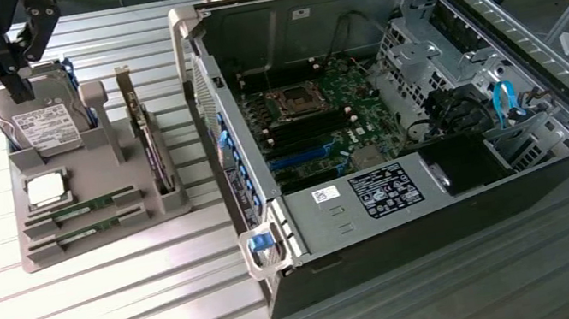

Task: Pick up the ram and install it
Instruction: 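Pick up the ram and move it above insertion slot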

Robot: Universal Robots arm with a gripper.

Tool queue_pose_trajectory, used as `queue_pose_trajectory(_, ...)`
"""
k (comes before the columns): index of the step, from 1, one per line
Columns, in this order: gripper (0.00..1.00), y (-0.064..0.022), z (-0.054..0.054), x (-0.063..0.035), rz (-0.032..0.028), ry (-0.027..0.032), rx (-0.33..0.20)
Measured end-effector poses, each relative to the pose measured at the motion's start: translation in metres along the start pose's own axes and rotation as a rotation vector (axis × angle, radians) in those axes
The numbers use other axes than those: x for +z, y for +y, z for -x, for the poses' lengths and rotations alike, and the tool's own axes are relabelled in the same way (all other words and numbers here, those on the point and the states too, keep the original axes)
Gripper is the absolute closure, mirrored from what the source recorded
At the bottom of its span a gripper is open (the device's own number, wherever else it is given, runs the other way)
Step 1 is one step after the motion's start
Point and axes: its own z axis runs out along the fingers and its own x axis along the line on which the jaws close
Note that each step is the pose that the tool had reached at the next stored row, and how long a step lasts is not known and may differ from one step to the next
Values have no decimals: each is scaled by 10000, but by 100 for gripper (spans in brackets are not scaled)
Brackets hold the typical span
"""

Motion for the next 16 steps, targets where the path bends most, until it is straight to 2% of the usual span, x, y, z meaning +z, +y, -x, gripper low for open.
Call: queue_pose_trajectory(16,90,0,0,0,47,86,-1932)
